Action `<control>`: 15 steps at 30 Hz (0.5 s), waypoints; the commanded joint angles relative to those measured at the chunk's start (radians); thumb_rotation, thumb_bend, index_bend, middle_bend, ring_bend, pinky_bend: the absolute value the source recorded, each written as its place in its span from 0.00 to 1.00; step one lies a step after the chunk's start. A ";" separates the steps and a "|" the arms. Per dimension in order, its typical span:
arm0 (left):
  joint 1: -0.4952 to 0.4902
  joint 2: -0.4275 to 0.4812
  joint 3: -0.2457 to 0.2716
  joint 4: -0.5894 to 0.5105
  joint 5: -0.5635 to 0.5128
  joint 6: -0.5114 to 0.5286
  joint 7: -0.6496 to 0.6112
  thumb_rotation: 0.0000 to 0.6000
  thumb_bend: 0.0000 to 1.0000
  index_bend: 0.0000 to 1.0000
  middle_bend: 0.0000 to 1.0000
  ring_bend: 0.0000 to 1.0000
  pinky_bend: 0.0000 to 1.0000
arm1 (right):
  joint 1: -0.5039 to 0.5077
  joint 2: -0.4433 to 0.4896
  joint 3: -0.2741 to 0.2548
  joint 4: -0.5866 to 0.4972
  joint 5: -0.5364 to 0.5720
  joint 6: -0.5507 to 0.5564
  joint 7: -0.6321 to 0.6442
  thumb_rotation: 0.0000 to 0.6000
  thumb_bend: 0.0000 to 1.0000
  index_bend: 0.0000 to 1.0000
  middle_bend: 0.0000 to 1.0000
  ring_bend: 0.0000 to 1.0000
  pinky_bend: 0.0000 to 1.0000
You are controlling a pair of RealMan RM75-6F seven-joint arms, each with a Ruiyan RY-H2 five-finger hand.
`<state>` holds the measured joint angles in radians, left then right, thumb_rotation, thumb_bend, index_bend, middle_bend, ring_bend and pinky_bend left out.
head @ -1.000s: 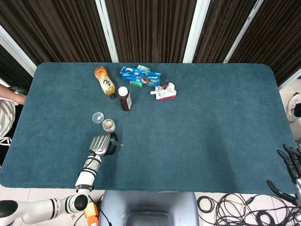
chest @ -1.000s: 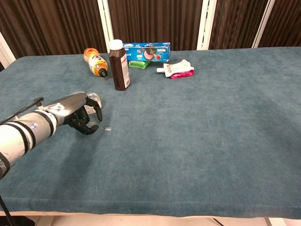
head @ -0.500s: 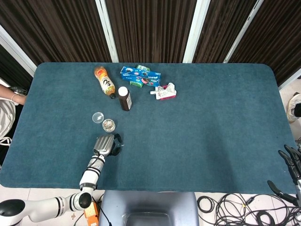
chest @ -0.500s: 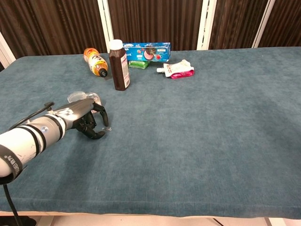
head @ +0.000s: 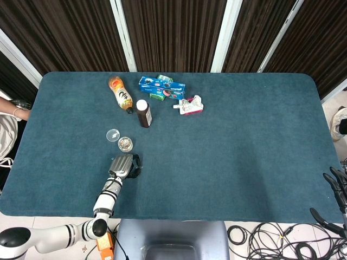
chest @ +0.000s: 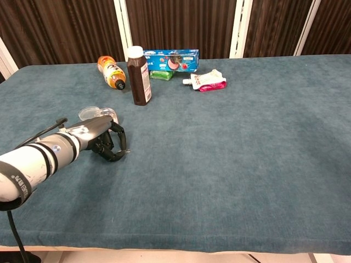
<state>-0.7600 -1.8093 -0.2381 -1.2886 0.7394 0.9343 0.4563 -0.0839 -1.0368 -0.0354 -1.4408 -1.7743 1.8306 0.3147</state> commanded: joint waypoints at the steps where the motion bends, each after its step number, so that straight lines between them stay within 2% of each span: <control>1: -0.004 0.004 -0.001 -0.003 -0.013 -0.007 0.007 1.00 0.34 0.58 1.00 1.00 1.00 | 0.000 0.000 0.000 0.000 0.000 0.000 -0.002 1.00 0.18 0.00 0.00 0.00 0.02; 10: -0.010 0.020 0.004 -0.023 -0.044 -0.015 0.023 1.00 0.34 0.60 1.00 1.00 1.00 | 0.000 -0.001 -0.001 -0.001 -0.004 -0.001 -0.004 1.00 0.18 0.00 0.00 0.00 0.02; 15: -0.011 0.032 0.006 -0.041 -0.058 -0.015 0.027 1.00 0.39 0.62 1.00 1.00 1.00 | 0.000 -0.001 -0.001 -0.002 -0.004 -0.002 -0.006 1.00 0.18 0.00 0.00 0.00 0.02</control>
<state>-0.7710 -1.7790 -0.2331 -1.3278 0.6819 0.9181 0.4822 -0.0839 -1.0380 -0.0362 -1.4425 -1.7780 1.8284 0.3087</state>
